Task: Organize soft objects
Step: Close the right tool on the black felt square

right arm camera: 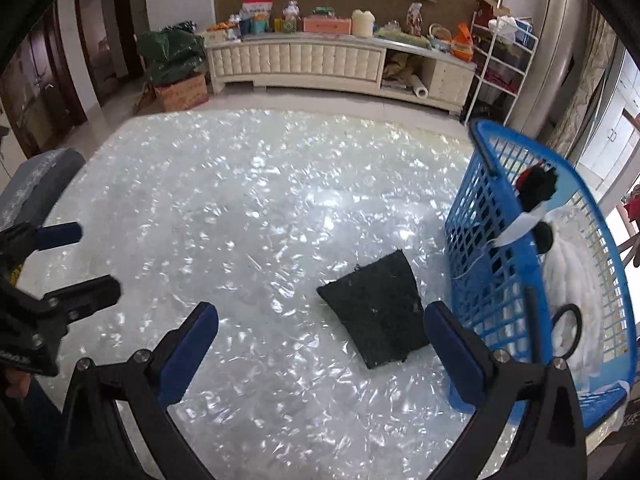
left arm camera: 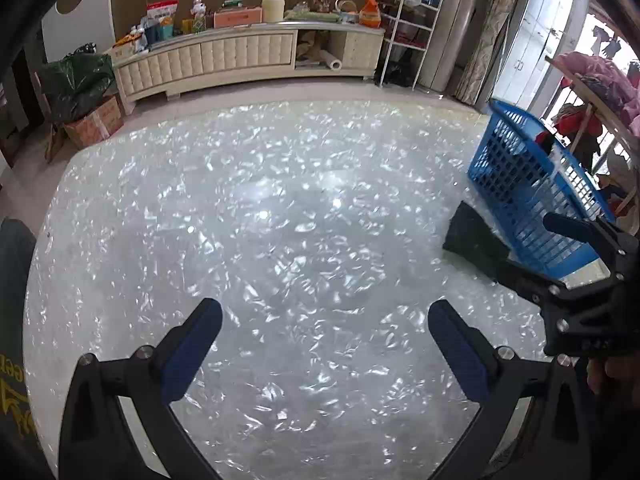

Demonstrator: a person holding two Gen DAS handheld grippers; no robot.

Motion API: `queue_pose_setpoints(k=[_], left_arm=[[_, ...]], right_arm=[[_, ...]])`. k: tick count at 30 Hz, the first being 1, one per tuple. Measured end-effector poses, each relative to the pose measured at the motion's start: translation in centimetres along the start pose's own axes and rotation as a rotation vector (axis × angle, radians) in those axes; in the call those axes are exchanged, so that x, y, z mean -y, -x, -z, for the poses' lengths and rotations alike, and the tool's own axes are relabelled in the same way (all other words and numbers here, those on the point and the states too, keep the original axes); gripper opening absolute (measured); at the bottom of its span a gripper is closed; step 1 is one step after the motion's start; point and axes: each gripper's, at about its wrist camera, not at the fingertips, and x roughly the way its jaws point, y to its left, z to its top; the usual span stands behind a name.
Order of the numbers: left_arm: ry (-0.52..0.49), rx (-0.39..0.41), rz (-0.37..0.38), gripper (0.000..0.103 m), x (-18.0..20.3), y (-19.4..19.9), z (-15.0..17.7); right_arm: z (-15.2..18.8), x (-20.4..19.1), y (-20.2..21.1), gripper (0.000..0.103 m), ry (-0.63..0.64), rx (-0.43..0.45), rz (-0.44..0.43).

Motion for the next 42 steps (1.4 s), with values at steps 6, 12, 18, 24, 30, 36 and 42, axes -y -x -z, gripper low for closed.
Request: queue_pose_setpoints(k=[6,12,18,24,30,36,42], left_arm=[[-0.009,-0.028,-0.005,0.102,0.0,-1.1,0.5],[0.007,-0.048,-0.006,0.102,-0.6,-1.9,0.8],[0.017,-0.07,-0.016,0.102,-0.9,-2.9,1.1],[0.022,-0.061,-0.017,0.102,-1.0,-3.0,1.1],[0.038,-0.066,-0.016,0.102,-1.5,-3.2,1.1],[0.023,-0.068,-0.016,0.102,-1.2,-3.1,1.2],[0.035,-0.07,-0.014,0.102,-1.2,-3.3,1.0]], right_arm=[[-0.4,0.2,-2.7,0.103,0.006,-0.051,0.035],[-0.3,1.2,-4.5,0.099,-0.01,-0.085,0.066],[0.1,1.9,-6.1,0.089,-0.024,-0.115,0.053],[0.2,3.2,-7.7,0.077,-0.056,-0.144,0.046],[0.0,4.0,-8.2,0.073,-0.055,-0.159,0.039],[0.3,3.7,-8.1,0.064,-0.038,-0.147,0.029],[0.6,2.7,-7.5,0.039,0.012,-0.129,0.031]])
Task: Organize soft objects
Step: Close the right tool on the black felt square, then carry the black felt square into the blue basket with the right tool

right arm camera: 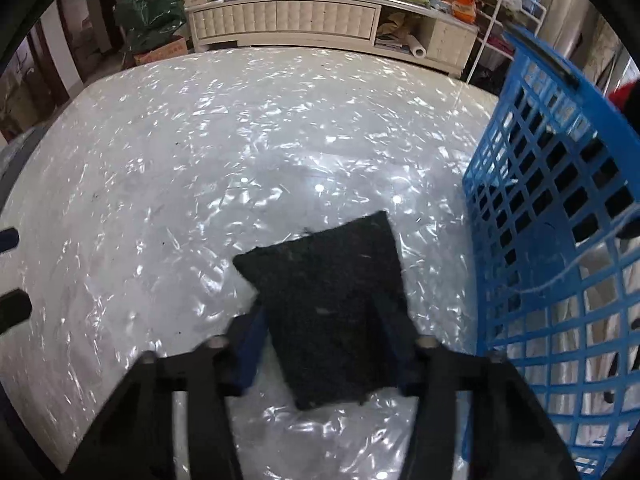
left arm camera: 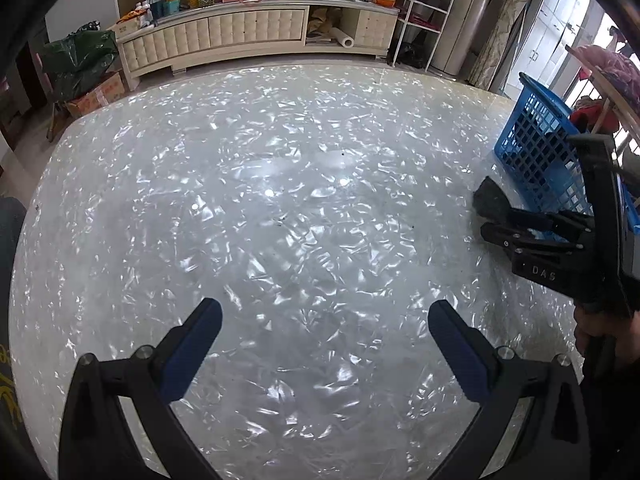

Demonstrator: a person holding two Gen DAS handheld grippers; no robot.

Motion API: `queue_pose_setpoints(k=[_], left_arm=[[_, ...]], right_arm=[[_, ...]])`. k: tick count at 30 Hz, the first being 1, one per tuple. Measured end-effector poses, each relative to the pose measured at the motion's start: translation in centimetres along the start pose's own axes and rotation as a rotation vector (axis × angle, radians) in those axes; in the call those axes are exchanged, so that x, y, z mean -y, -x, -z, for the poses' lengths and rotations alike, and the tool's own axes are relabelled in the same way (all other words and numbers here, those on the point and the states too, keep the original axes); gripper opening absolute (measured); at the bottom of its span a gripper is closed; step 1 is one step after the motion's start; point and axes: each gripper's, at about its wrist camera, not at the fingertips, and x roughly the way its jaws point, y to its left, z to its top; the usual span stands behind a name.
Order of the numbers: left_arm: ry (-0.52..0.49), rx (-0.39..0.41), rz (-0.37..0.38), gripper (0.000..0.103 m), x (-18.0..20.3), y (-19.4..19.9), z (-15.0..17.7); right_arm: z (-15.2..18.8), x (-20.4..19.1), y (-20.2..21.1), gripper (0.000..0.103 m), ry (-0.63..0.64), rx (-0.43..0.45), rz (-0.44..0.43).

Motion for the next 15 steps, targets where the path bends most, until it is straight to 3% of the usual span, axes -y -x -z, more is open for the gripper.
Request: queue_pose_setpoints(k=[8,15], left_arm=[[-0.029,-0.001,-0.025,0.102,0.4,0.0,0.0],[-0.034,0.039,-0.04,0.102,0.9,0.9,0.1]], right_arm=[[0.0,-0.9,0.3,0.005,0.021,0.005,-0.041],[0.3,-2.0,3.8,0.005,0.028,0.046,-0.063]])
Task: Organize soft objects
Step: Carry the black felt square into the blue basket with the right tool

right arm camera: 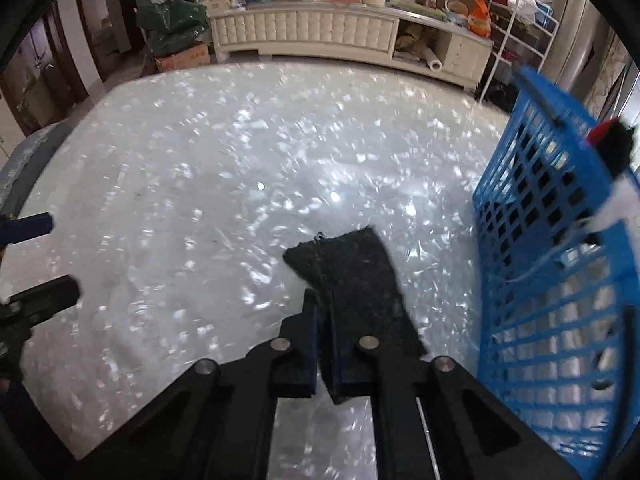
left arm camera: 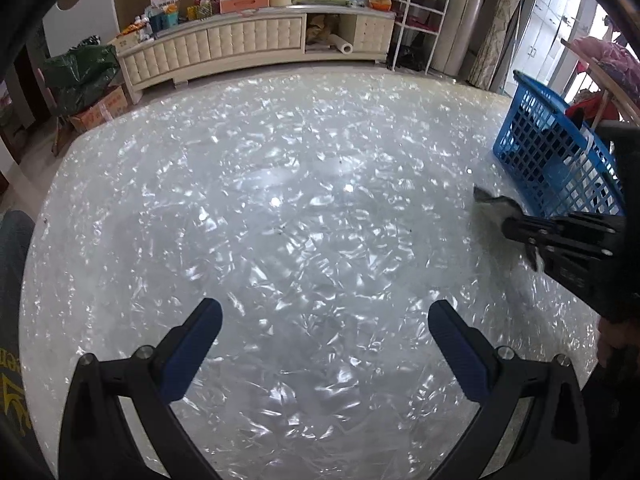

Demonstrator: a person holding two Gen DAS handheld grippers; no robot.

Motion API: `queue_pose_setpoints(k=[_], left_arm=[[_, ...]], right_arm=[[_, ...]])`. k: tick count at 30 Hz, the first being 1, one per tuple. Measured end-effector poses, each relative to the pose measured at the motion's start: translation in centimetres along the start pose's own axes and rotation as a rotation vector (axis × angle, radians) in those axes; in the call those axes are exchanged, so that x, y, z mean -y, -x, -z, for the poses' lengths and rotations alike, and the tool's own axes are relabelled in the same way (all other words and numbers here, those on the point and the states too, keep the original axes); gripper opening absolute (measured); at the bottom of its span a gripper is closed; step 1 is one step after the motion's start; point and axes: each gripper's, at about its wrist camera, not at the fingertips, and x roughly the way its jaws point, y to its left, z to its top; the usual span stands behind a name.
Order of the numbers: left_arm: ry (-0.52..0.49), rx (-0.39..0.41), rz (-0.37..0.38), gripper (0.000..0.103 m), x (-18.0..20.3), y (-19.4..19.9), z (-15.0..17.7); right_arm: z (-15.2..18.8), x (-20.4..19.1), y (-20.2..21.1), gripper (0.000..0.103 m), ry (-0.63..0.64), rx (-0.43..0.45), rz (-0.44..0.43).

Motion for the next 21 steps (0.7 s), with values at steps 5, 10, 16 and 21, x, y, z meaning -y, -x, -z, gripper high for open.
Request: queue_pose_setpoints(k=[5,10,16,21], left_arm=[[0.02,0.033,-0.036,0.102,0.7,2.0,-0.4],[0.025,0.099,-0.021,0.102,3.5,5.8,-1.0],[-0.014,0.119,-0.029,0.102,7.6,8.2,-0.7],[-0.043,0.109,0.007,0.102,10.7,8.6,-0.7]], right_arm=[[0.3,-0.5,4.3,0.005,0.009,0.057,-0.025],[1.3,-0.9,8.9,0.005,0.005,0.122,-0.05],[2.6,0.1,12.5,0.004,-0.008,0.185,-0.06],[3.3,2.2,14.0,0.004,-0.037,0.227,-0.054]])
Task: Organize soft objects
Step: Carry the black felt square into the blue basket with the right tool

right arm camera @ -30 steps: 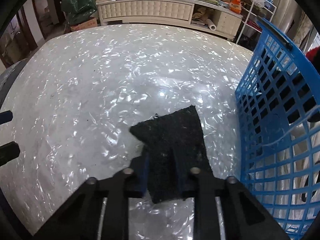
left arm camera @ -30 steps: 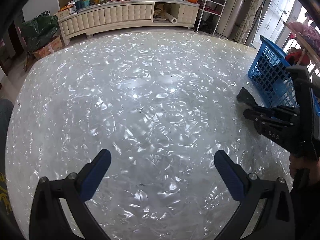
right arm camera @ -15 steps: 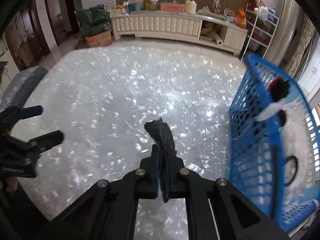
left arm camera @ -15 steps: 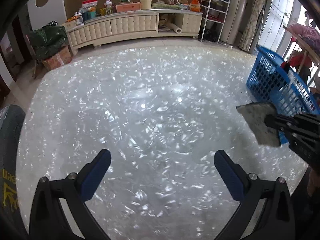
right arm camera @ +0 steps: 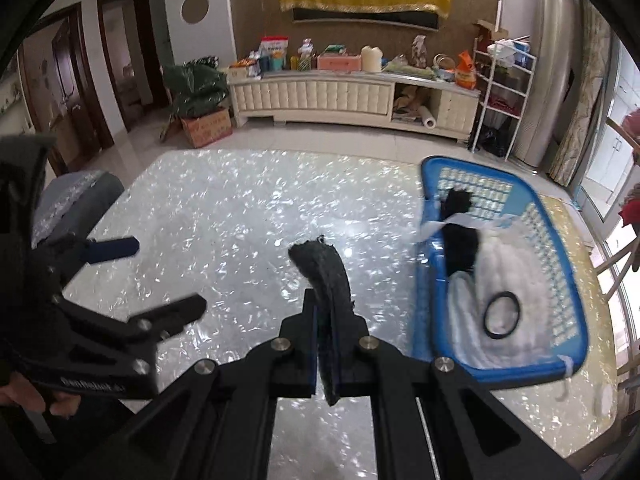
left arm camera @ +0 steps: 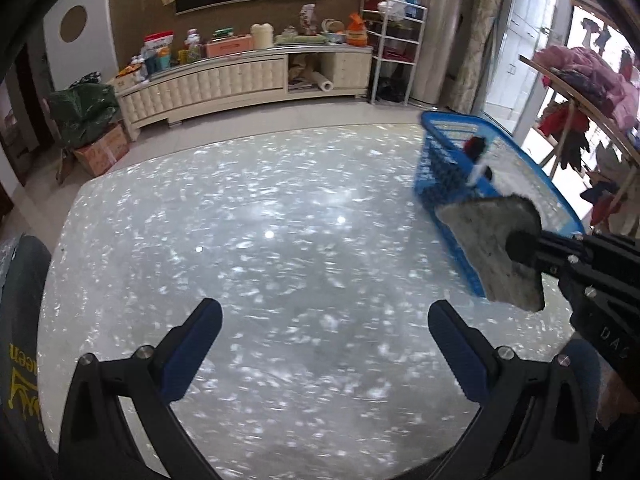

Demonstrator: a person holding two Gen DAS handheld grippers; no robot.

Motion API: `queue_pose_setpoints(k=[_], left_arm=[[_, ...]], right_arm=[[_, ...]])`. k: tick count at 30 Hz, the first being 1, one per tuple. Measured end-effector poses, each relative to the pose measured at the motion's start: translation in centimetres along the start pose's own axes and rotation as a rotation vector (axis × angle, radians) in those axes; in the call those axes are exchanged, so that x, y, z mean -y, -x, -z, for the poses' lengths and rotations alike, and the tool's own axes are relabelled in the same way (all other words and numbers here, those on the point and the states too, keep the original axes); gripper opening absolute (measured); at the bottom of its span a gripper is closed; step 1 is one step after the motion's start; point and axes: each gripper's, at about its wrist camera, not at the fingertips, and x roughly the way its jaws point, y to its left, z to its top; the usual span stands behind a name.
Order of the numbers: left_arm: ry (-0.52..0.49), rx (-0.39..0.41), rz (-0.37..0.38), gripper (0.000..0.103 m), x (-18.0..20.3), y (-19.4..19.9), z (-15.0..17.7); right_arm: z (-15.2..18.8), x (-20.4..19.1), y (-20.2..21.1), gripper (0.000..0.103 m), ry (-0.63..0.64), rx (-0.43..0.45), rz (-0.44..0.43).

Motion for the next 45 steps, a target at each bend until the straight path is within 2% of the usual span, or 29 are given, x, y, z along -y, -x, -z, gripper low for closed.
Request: queue_pose_setpoints(k=[5,10,16,20,32,43,44,45], left_arm=[[-0.019,-0.008,0.107,0.102,3.1,0.2,-0.8],[-0.056,0.007,0.104,0.102,5.7,-0.1,-1.9],[-0.053,0.032,0.053,0.102,6.3,-1.0,-2.8],[-0.033,0.044,0.063,0.102,6.6,-1.4,-3.8],[-0.036,0.054,0.087,0.102,9.4,-3.2,-5.6],[-0.031,0.034,0.083,0.102,9.6,-4.0,-5.7],[-0.031,0.033,0.083,0.102,9.6,-4.0,-5.7],[-0.03,0.033,0.082,0.102,9.6,-4.1,-5.7]], right_arm=[[0.4,3.0,0.7,0.004,-0.063,0.053,0.049],[0.8,6.4,0.8,0.004,-0.107,0.053,0.082],[1.0,8.6,1.2,0.004,-0.146,0.067,0.112],[0.8,10.0,0.9,0.004,-0.163,0.074,0.128],[1.4,12.2,-1.3,0.004,-0.204,0.039,0.154],[1.4,13.0,-2.1,0.005,-0.223,0.023,0.184],[1.4,13.0,-2.0,0.008,-0.225,0.024,0.191],[1.4,13.1,-2.0,0.017,-0.226,0.02,0.195]])
